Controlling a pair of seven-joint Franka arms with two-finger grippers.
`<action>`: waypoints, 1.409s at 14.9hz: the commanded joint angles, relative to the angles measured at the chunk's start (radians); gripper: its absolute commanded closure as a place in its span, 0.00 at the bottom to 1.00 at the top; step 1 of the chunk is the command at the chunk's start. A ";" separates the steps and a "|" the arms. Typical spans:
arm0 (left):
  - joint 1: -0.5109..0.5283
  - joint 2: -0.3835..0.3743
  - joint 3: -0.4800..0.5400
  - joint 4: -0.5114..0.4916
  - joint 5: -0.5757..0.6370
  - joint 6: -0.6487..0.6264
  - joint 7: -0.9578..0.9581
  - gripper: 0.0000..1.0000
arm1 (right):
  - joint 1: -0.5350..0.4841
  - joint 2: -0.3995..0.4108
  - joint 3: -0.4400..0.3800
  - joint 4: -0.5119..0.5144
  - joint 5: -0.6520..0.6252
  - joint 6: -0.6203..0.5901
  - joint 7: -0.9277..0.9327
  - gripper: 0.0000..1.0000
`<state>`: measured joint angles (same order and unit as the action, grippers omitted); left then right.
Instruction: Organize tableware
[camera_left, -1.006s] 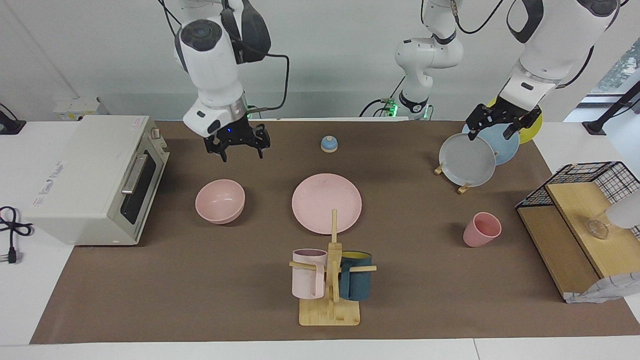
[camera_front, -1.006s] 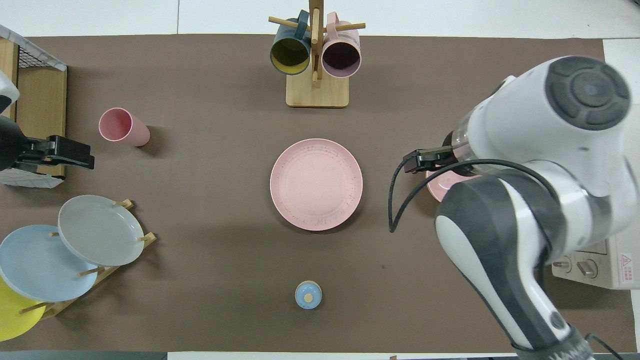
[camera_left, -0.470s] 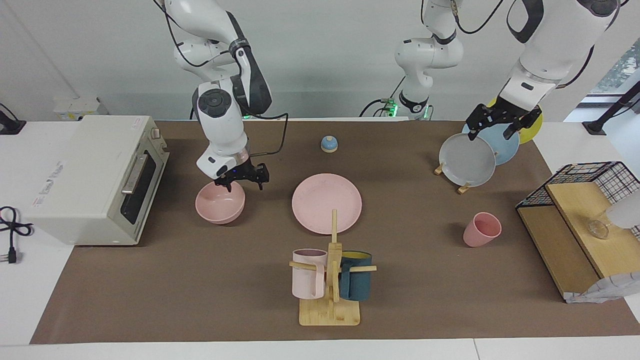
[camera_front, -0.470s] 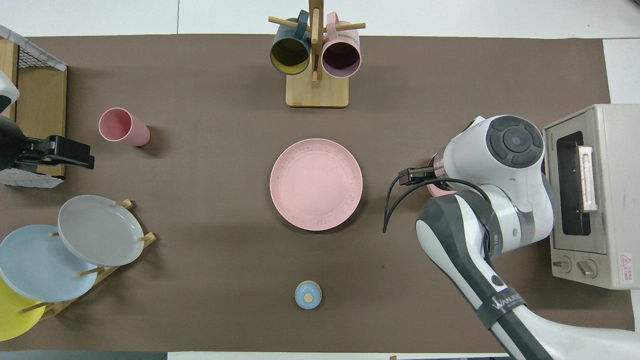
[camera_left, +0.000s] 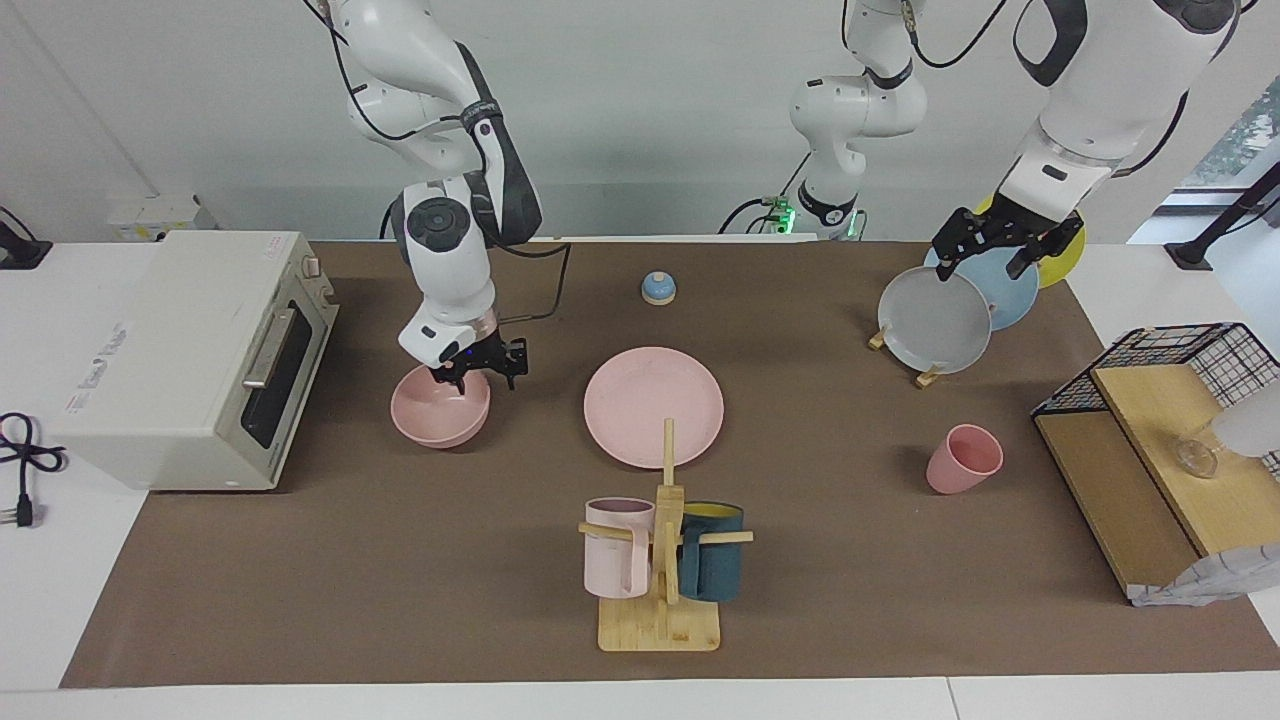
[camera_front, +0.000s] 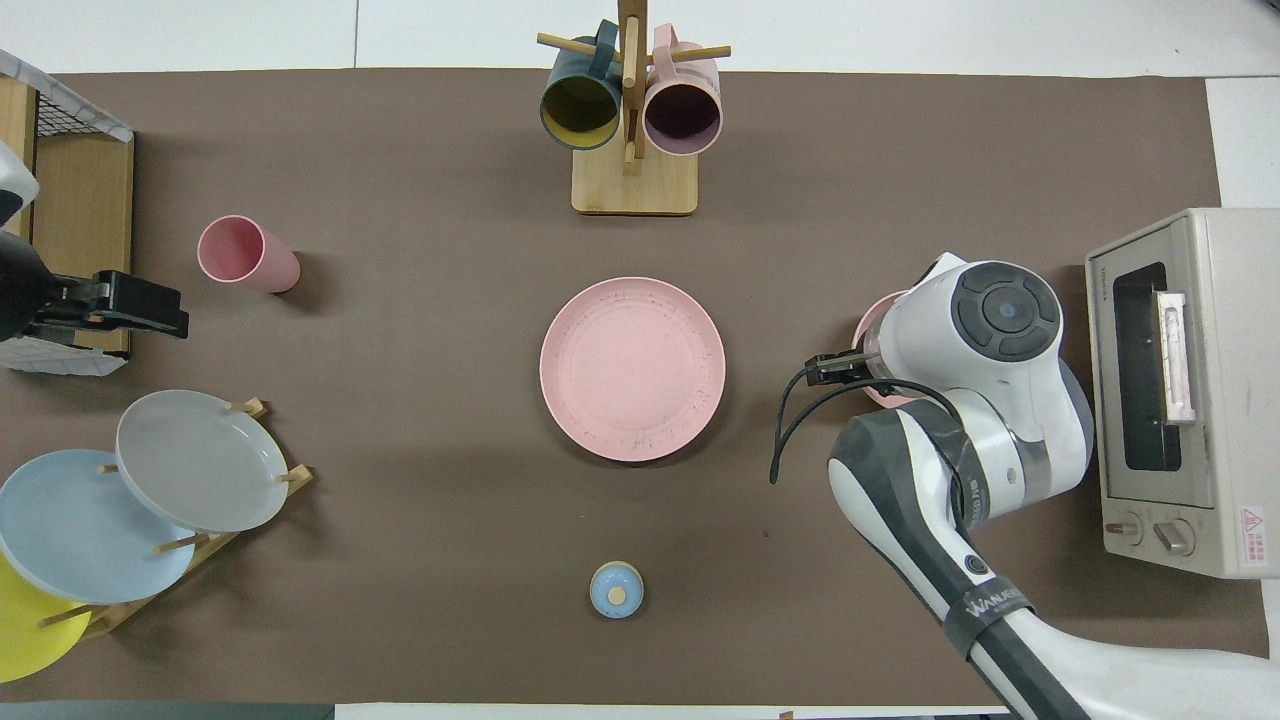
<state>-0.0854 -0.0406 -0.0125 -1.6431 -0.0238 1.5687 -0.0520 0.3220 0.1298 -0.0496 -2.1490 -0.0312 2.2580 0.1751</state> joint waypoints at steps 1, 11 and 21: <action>0.009 -0.015 -0.007 -0.011 0.019 -0.009 -0.006 0.00 | -0.014 0.028 0.007 -0.005 -0.038 0.029 -0.035 0.62; 0.006 -0.010 -0.009 -0.030 0.019 0.045 -0.014 0.00 | 0.195 0.199 0.008 0.522 -0.067 -0.420 0.179 1.00; 0.019 0.335 0.000 0.011 -0.010 0.421 -0.020 0.00 | 0.344 0.476 0.114 0.861 -0.042 -0.341 0.589 1.00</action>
<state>-0.0820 0.2375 -0.0082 -1.6754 -0.0253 1.9582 -0.0615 0.6670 0.6006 0.0564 -1.2939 -0.0875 1.8855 0.7457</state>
